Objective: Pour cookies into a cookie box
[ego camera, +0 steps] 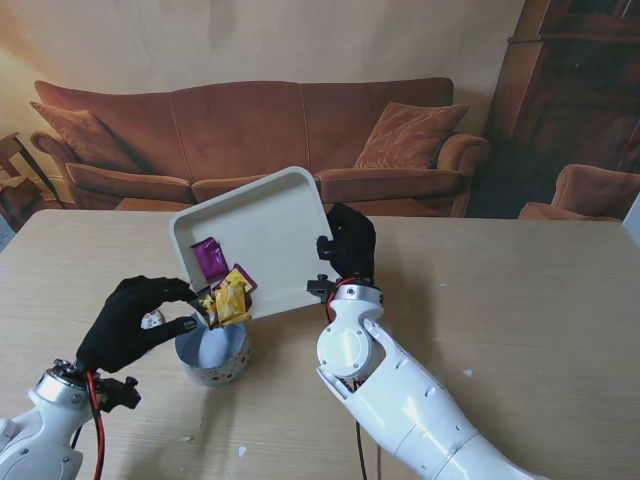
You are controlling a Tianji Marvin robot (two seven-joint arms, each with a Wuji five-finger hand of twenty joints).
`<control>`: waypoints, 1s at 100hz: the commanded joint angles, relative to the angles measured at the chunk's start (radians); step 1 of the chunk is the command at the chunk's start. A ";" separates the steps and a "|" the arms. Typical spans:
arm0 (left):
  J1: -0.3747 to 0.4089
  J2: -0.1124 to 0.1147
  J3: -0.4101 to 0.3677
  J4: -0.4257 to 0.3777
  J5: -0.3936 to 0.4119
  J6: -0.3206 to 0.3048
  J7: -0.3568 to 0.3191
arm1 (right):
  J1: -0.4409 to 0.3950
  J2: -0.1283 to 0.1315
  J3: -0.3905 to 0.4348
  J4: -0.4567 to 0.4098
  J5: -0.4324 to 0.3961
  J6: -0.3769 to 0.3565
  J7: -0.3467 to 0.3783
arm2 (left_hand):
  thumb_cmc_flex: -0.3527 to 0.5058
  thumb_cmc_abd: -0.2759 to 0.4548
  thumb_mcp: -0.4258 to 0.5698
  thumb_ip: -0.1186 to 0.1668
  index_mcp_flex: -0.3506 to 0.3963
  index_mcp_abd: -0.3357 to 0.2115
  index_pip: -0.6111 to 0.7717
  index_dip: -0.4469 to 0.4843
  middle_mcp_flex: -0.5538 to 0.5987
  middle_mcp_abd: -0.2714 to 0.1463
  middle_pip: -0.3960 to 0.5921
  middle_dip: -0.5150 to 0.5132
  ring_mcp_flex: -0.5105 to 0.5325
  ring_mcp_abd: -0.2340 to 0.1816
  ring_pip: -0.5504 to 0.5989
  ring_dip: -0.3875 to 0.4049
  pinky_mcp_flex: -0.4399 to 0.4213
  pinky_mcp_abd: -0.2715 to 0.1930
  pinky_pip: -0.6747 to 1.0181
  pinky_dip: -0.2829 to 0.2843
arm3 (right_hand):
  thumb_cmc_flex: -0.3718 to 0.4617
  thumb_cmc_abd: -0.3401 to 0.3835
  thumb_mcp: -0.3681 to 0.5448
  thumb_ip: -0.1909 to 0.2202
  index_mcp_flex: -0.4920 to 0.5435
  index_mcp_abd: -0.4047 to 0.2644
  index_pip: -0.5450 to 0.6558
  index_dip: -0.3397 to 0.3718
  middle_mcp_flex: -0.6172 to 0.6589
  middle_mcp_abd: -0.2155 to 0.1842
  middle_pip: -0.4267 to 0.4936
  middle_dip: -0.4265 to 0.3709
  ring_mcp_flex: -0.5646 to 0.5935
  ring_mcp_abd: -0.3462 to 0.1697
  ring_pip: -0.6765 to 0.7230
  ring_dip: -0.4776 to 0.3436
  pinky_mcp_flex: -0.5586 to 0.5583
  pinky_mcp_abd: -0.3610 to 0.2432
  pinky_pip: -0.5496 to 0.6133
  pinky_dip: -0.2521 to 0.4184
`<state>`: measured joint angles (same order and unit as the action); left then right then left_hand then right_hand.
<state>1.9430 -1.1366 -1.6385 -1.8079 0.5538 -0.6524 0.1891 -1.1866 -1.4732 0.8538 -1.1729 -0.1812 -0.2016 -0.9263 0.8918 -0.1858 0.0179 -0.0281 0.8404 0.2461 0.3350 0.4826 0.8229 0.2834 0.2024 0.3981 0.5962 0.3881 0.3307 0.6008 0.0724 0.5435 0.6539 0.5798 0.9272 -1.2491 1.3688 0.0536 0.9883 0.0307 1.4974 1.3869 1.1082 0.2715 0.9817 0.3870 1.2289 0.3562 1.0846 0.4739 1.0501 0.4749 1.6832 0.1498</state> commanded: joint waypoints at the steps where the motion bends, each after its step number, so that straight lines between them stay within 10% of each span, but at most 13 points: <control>1: 0.001 -0.004 0.001 -0.001 0.001 -0.002 -0.009 | -0.001 -0.008 -0.005 -0.007 -0.007 -0.013 0.012 | 0.027 0.034 -0.028 -0.001 0.013 -0.002 -0.002 0.009 0.008 -0.001 -0.006 0.009 0.027 0.004 0.007 0.019 -0.010 0.013 0.000 0.005 | 0.161 0.013 0.201 0.064 0.030 -0.036 0.031 0.000 0.033 -0.043 0.051 0.000 0.063 0.012 0.188 0.044 0.076 -0.291 0.212 0.036; 100: 0.005 -0.009 -0.003 -0.007 -0.010 -0.015 0.001 | 0.022 -0.016 -0.024 0.053 -0.097 -0.127 -0.051 | 0.026 0.035 -0.029 -0.001 0.009 -0.001 -0.002 0.008 0.007 -0.001 -0.003 0.010 0.026 0.004 0.007 0.019 -0.012 0.010 0.000 0.004 | 0.158 0.022 0.201 0.060 0.031 -0.041 0.040 -0.007 0.034 -0.044 0.052 -0.017 0.063 0.013 0.179 0.039 0.076 -0.285 0.208 0.027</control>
<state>1.9427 -1.1406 -1.6398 -1.8057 0.5441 -0.6623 0.1995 -1.1674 -1.4748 0.8297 -1.1116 -0.2762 -0.3147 -0.9770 0.8918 -0.1858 0.0179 -0.0281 0.8404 0.2462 0.3350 0.4826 0.8229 0.2834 0.2031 0.3981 0.5962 0.3882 0.3307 0.6008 0.0724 0.5435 0.6539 0.5798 0.9276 -1.2509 1.3689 0.0536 0.9866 0.0310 1.4973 1.3787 1.1089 0.2678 0.9882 0.3700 1.2294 0.3530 1.0854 0.4706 1.0571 0.4691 1.7024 0.1496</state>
